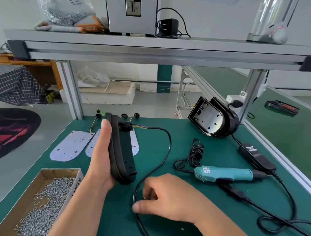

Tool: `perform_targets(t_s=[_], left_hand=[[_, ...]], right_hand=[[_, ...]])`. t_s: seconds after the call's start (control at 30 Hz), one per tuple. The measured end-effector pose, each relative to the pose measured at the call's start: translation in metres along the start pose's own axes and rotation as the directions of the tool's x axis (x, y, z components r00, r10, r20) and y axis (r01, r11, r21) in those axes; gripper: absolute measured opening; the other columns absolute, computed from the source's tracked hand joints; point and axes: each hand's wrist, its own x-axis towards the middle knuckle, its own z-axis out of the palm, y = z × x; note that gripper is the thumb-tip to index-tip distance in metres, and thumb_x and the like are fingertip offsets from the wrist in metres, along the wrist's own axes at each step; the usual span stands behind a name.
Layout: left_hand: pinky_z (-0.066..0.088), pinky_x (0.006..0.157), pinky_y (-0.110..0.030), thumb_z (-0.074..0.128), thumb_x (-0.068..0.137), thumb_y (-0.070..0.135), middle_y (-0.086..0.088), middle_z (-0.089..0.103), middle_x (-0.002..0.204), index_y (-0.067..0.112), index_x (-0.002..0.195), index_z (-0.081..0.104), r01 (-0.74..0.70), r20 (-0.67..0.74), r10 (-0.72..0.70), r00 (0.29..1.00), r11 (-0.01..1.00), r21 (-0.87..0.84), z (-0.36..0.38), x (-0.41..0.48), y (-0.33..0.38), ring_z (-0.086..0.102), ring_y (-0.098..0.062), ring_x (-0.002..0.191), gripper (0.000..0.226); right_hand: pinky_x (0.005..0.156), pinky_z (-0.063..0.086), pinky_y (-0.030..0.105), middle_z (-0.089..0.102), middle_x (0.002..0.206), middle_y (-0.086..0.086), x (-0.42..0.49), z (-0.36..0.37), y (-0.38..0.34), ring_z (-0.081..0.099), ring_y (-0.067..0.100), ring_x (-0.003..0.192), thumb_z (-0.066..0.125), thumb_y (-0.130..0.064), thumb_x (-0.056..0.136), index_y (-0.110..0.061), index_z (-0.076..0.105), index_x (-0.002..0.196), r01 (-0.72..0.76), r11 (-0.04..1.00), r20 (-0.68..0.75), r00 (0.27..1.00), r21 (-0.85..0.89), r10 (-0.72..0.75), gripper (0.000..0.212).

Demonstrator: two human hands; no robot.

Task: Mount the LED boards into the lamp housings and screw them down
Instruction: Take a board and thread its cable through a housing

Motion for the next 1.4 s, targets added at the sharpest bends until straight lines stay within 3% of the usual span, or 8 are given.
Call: perform_targets(t_s=[0.17, 0.27, 0.5, 0.8, 0.97, 1.1, 1.23, 1.4], left_hand=[[0.062, 0.06, -0.03, 0.068, 0.07, 0.092, -0.004, 0.08, 0.093, 0.026, 0.091, 0.088, -0.017, 0.04, 0.015, 0.999, 0.999, 0.039, 0.003, -0.002, 0.001, 0.077, -0.018, 0.075, 0.072], [0.058, 0.062, -0.032, 0.072, 0.052, 0.098, -0.005, 0.075, 0.09, 0.024, 0.094, 0.085, -0.046, 0.108, 0.03, 0.994, 0.988, 0.148, 0.002, -0.004, 0.0, 0.071, -0.021, 0.075, 0.086], [0.026, 0.129, -0.061, 0.062, 0.077, 0.094, -0.001, 0.044, 0.166, 0.061, 0.152, 0.047, -0.279, 0.344, 0.152, 0.927, 0.891, 0.357, 0.007, -0.003, -0.014, 0.036, -0.022, 0.156, 0.083], [0.022, 0.131, -0.044, 0.057, 0.068, 0.099, 0.023, 0.041, 0.159, 0.069, 0.151, 0.038, -0.203, 0.303, 0.036, 0.952, 0.817, 0.54, 0.021, -0.004, -0.026, 0.034, 0.007, 0.149, 0.09], [0.034, 0.094, -0.022, 0.049, 0.062, 0.1, 0.019, 0.04, 0.122, 0.067, 0.156, 0.031, -0.21, 0.241, 0.067, 0.968, 0.742, 0.636, 0.028, -0.011, -0.023, 0.037, 0.041, 0.09, 0.102], [0.034, 0.114, -0.026, 0.04, 0.067, 0.098, 0.009, 0.049, 0.133, 0.06, 0.161, 0.027, -0.24, 0.265, 0.07, 0.962, 0.681, 0.692, 0.032, -0.011, -0.026, 0.043, 0.001, 0.135, 0.103], [0.04, 0.073, 0.001, 0.056, 0.101, 0.065, 0.025, 0.051, 0.09, 0.054, 0.162, 0.026, -0.249, 0.243, 0.114, 0.963, 0.721, 0.647, 0.029, -0.006, -0.024, 0.055, 0.023, 0.078, 0.069], [0.057, 0.098, -0.049, 0.076, 0.095, 0.04, -0.011, 0.078, 0.109, 0.02, 0.117, 0.074, -0.211, 0.247, 0.066, 0.967, 0.748, 0.629, 0.017, -0.001, -0.018, 0.075, -0.027, 0.102, 0.03]], right_hand=[[0.051, 0.03, 0.037, 0.056, 0.068, 0.006, 0.016, 0.024, -0.012, 0.049, 0.029, 0.061, 0.059, -0.037, 0.084, -0.014, 0.054, 0.078, -0.037, 0.979, -0.153, 0.988, -0.2, 0.006, 0.025], [0.053, 0.046, 0.034, 0.067, 0.067, 0.005, 0.027, 0.016, -0.002, 0.063, 0.023, 0.059, 0.062, -0.027, 0.091, -0.014, 0.062, 0.083, -0.129, 0.959, -0.265, 0.944, 0.254, 0.198, 0.015], [0.059, 0.062, 0.025, 0.077, 0.089, 0.019, 0.046, -0.003, 0.035, 0.077, 0.024, 0.072, 0.058, 0.009, 0.103, 0.004, 0.063, 0.111, 0.232, 0.036, -0.226, 0.881, 0.972, 0.416, 0.011], [0.046, 0.042, 0.032, 0.07, 0.065, 0.008, 0.032, -0.009, 0.058, 0.056, 0.028, 0.052, 0.058, -0.007, 0.096, -0.006, 0.063, 0.085, 0.038, 0.534, -0.374, 0.757, 0.845, 0.537, 0.012], [0.066, 0.045, 0.014, 0.07, 0.091, -0.022, 0.021, -0.018, 0.056, 0.064, 0.005, 0.073, 0.066, -0.024, 0.092, -0.034, 0.068, 0.102, -0.008, 0.847, -0.671, 0.606, 0.532, 0.428, 0.014], [0.08, 0.053, 0.026, 0.065, 0.107, -0.025, 0.028, -0.006, 0.036, 0.066, 0.004, 0.082, 0.056, -0.03, 0.1, -0.046, 0.063, 0.122, 0.189, 0.867, -0.621, 0.766, 0.461, 0.163, 0.028], [0.087, 0.056, 0.034, 0.07, 0.107, -0.018, 0.03, -0.007, 0.044, 0.07, 0.008, 0.098, 0.058, -0.014, 0.098, -0.041, 0.067, 0.113, 0.237, 0.83, -0.657, 0.729, 0.505, 0.191, 0.032], [0.102, 0.056, 0.037, 0.076, 0.125, -0.014, 0.028, -0.008, 0.046, 0.071, 0.01, 0.119, 0.062, -0.007, 0.093, -0.036, 0.07, 0.127, 0.322, 0.729, -0.585, 0.801, 0.604, 0.131, 0.045]])
